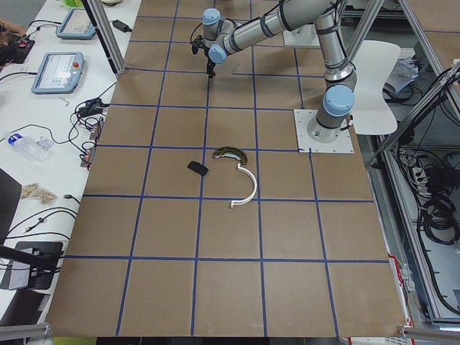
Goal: Place bearing gear from tray to pile
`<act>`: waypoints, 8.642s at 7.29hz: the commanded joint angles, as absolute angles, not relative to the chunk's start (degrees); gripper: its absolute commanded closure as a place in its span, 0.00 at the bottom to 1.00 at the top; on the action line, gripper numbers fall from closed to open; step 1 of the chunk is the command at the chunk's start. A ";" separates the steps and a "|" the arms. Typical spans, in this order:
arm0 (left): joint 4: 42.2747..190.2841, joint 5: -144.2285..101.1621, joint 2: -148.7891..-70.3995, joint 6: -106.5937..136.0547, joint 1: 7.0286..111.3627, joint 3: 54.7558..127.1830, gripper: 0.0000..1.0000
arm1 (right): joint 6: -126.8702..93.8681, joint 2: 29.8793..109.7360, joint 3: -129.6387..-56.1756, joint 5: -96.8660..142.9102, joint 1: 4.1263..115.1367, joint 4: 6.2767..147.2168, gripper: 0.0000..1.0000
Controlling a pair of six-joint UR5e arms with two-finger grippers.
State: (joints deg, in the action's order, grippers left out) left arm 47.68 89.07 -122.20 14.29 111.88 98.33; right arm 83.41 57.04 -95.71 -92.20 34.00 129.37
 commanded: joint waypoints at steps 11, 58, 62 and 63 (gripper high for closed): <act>76.32 87.98 -114.97 1.01 99.44 83.88 1.00 | 58.24 75.49 -96.06 -95.36 53.31 107.61 0.74; 56.95 87.80 -122.08 15.64 105.64 96.50 0.25 | -5.01 92.02 -90.79 -92.72 91.41 91.58 0.00; 57.39 85.53 -120.16 15.03 105.38 96.41 0.62 | -5.62 89.31 -86.42 -89.67 90.88 90.98 0.00; 57.57 85.52 -120.23 15.03 105.47 96.68 0.62 | -5.71 88.25 -84.05 -89.74 90.88 87.83 0.00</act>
State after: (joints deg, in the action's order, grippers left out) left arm 57.30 86.02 -120.62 15.11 105.46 96.40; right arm -5.51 89.69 -86.80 -90.44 90.96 90.55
